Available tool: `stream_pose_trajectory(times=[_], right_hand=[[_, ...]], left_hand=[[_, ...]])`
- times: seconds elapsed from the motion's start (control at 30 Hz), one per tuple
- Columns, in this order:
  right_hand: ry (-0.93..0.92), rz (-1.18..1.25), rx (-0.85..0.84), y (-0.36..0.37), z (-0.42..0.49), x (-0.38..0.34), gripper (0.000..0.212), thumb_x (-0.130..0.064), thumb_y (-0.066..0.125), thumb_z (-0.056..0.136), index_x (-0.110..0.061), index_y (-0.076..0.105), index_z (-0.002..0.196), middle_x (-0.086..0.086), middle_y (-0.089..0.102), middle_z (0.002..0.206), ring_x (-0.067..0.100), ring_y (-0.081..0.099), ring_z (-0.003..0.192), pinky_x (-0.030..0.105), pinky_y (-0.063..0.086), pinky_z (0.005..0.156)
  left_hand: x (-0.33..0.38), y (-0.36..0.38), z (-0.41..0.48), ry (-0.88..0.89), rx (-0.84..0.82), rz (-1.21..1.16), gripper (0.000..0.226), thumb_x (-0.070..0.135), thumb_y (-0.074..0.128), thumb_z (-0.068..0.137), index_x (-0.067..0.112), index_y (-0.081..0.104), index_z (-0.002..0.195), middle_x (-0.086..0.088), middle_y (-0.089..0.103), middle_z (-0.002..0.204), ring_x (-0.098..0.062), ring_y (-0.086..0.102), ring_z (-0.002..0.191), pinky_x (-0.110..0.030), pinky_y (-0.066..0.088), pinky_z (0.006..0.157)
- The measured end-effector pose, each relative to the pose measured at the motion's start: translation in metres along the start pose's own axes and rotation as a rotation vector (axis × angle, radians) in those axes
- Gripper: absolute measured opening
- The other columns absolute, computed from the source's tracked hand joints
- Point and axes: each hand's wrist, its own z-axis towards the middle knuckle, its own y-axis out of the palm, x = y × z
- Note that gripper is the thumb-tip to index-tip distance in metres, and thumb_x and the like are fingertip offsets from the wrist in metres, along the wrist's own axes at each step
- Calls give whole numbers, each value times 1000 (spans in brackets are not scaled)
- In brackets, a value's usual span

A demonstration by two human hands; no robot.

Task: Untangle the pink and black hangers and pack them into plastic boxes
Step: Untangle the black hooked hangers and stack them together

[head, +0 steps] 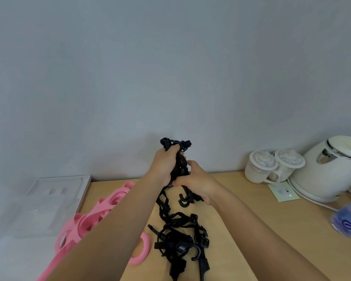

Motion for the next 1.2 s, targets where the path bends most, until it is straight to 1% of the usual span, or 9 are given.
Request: stream_pose_trajectory(times=[0.13, 0.4, 0.6, 0.73, 0.83, 0.9, 1.0, 1.1, 1.2], right_hand=[[-16, -30, -71, 4, -6, 12, 10, -13, 54, 90, -13, 52, 99, 3, 58, 79, 8, 52, 67, 17, 42, 57], [-12, -50, -120, 0, -9, 16, 16, -5, 40, 95, -12, 53, 101, 0, 43, 66, 10, 44, 61, 17, 43, 50], [22, -216, -36, -14, -3, 2, 12, -11, 44, 95, -16, 53, 89, -1, 41, 65, 9, 38, 52, 20, 32, 47], [16, -490, 29, -23, 5, -12, 19, -3, 38, 91, -13, 47, 77, 3, 42, 66, 13, 37, 55, 22, 32, 48], [-18, -766, 47, -24, 5, -24, 22, 0, 36, 87, -11, 39, 68, 3, 40, 68, 14, 37, 59, 23, 27, 50], [-44, -943, 24, -21, 4, -32, 15, -3, 38, 88, -8, 44, 76, 3, 45, 75, 18, 44, 69, 24, 29, 51], [-104, -947, -27, -17, -1, -47, 14, -3, 41, 89, -7, 54, 91, 4, 50, 78, 17, 47, 69, 22, 33, 52], [-142, -767, 0, -20, -6, -58, 15, 1, 45, 84, -7, 50, 72, 7, 45, 67, 17, 41, 58, 24, 28, 49], [-152, -642, 38, -26, -10, -60, 9, -1, 51, 80, -10, 51, 82, 11, 46, 81, 20, 40, 72, 27, 28, 55]], left_hand=[[9, -2, 4, -30, -28, -124, 21, 25, 47, 98, 10, 59, 91, -4, 59, 73, -13, 56, 65, -26, 45, 59], [7, -39, 29, 162, 337, 94, 35, 32, 44, 98, 9, 55, 74, -13, 61, 77, -30, 62, 79, -43, 54, 76], [-16, -75, 30, 90, 372, 364, 38, 34, 43, 99, 6, 58, 76, -10, 62, 61, -9, 57, 36, -19, 45, 36], [-23, -81, 29, -85, 295, 765, 51, 43, 48, 93, -5, 55, 110, -17, 65, 93, -26, 64, 77, -27, 44, 58], [-16, -66, 17, 238, 263, 891, 58, 29, 54, 90, 5, 36, 139, -10, 44, 138, -25, 46, 124, -34, 40, 93], [-5, -49, 2, 453, -16, 883, 63, 11, 58, 83, 15, 35, 141, 0, 42, 139, -16, 38, 129, -28, 31, 104], [0, -27, -9, 409, -398, 1068, 61, 4, 64, 74, 20, 45, 129, 6, 55, 117, -14, 54, 109, -24, 42, 88], [-3, -20, -6, 392, -399, 1036, 33, 10, 70, 73, 18, 54, 101, 1, 62, 89, -17, 60, 82, -31, 48, 73], [-6, -17, -7, 371, -413, 918, 19, 10, 67, 79, 22, 53, 72, 8, 54, 63, -6, 51, 58, -21, 41, 60]])
